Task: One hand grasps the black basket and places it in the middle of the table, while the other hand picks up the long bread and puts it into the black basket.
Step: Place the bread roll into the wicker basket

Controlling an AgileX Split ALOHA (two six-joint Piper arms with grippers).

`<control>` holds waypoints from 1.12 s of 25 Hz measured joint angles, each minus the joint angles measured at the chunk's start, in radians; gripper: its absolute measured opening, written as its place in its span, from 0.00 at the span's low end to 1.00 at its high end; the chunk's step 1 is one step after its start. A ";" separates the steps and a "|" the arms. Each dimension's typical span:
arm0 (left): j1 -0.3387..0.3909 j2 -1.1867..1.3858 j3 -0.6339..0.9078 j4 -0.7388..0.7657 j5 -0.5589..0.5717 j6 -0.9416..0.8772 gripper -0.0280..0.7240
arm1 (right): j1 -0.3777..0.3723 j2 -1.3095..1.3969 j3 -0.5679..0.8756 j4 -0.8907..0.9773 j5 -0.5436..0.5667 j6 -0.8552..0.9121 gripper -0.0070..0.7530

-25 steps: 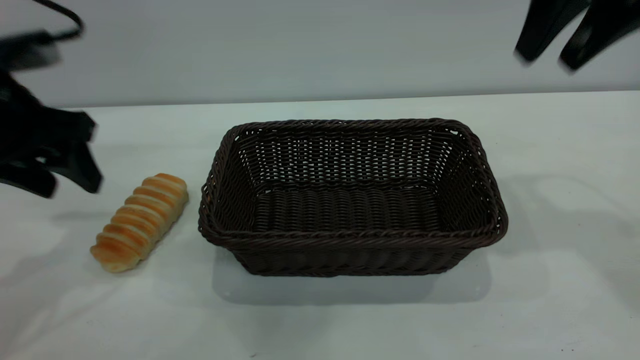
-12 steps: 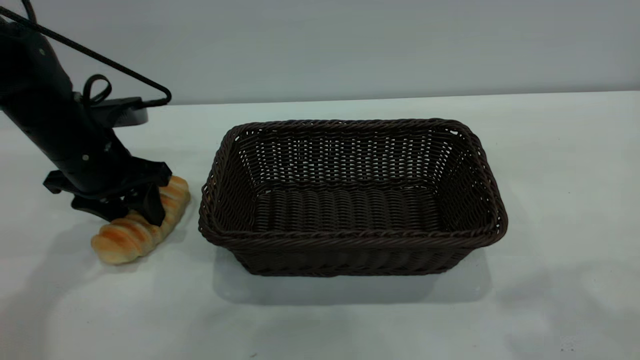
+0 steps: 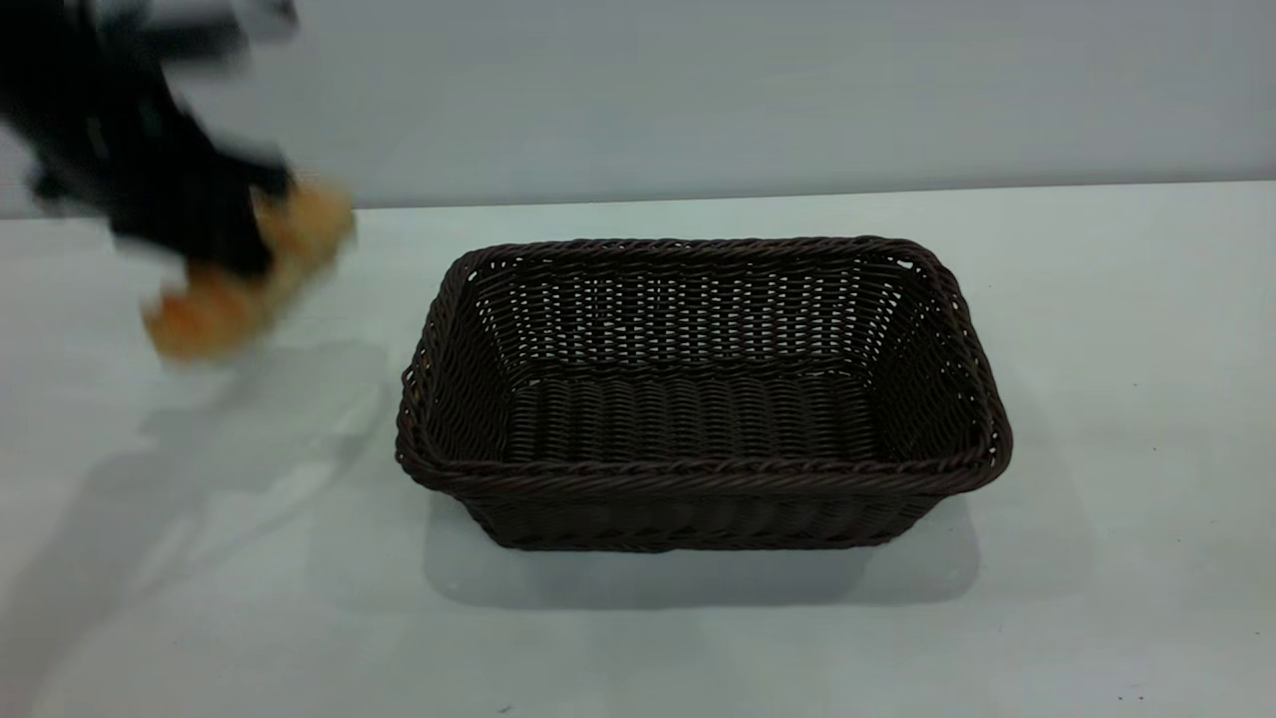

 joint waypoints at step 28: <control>-0.497 0.075 -0.039 -0.059 -0.098 0.005 0.96 | 0.025 -0.665 0.113 -0.221 -0.062 0.191 0.66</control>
